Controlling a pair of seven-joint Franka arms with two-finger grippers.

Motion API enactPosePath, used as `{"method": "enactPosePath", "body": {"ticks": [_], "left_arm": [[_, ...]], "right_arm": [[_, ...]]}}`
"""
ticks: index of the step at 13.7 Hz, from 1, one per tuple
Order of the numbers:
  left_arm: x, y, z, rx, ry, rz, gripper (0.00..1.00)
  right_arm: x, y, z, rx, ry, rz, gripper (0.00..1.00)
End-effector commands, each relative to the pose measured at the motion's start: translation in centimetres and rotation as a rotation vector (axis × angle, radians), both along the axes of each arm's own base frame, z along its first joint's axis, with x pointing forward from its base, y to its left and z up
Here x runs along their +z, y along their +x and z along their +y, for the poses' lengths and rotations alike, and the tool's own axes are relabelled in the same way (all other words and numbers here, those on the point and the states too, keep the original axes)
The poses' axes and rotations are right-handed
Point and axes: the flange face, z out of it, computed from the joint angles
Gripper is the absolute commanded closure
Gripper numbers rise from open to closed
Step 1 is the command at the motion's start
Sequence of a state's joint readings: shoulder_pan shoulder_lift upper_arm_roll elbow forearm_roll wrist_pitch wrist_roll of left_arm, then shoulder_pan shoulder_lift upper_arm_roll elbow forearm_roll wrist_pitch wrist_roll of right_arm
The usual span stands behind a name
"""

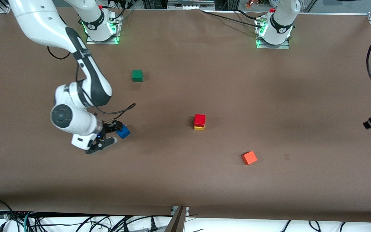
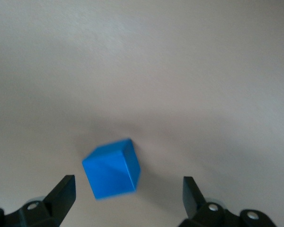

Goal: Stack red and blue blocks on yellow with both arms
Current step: 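Lower the right gripper onto the blue cube and close it, then carry the blue cube with the right gripper above the red cube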

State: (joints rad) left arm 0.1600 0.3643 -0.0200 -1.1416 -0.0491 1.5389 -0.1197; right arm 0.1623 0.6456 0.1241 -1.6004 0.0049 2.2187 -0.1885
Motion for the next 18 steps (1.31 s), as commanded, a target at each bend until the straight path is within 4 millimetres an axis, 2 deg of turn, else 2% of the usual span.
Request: {"method": "enactPosePath", "body": {"ticks": [1, 3, 6, 7, 9, 10, 11, 13, 15, 17, 18], "left_arm": [[-0.3, -4.8, -0.7, -0.095, 0.038, 0.062, 0.00], [-1.2, -5.8, -1.9, -0.119, 0.059, 0.093, 0.00], [-2.5, -5.4, -2.2, -0.123, 0.053, 0.132, 0.00], [-2.8, -5.2, -2.2, -0.123, 0.052, 0.138, 0.00], [-2.8, -5.2, -2.1, -0.128, 0.051, 0.136, 0.00], [-2.7, -5.1, -2.1, -0.128, 0.052, 0.135, 0.00], [-2.8, -5.1, -2.1, -0.128, 0.051, 0.136, 0.00], [-2.7, -5.1, -2.3, -0.123, 0.051, 0.135, 0.00], [-2.7, -5.1, -2.2, -0.123, 0.053, 0.135, 0.00], [-2.7, -5.1, -2.1, -0.124, 0.053, 0.135, 0.00], [-2.7, -5.1, -2.2, -0.124, 0.053, 0.135, 0.00]], "right_arm": [[-2.5, -0.9, 1.3, 0.039, 0.018, -0.032, 0.00], [-4.1, -1.9, 1.3, 0.060, 0.016, -0.042, 0.00], [-5.9, -3.1, 0.7, 0.089, 0.019, -0.050, 0.02], [-6.2, -3.3, 0.4, 0.088, 0.016, -0.045, 0.11], [-5.7, -3.0, -0.1, 0.084, 0.015, -0.046, 0.46], [-4.8, -2.7, -0.1, 0.083, 0.018, -0.057, 0.62], [-4.3, -2.7, -0.2, 0.075, 0.017, -0.041, 0.72], [-1.2, -1.8, 0.1, -0.007, 0.035, -0.009, 0.73], [2.2, -0.8, 1.9, -0.100, 0.040, 0.029, 0.73], [5.8, -0.7, 6.3, -0.202, 0.045, 0.048, 0.73], [6.5, -1.2, 8.6, -0.279, 0.045, 0.054, 0.73]]}}
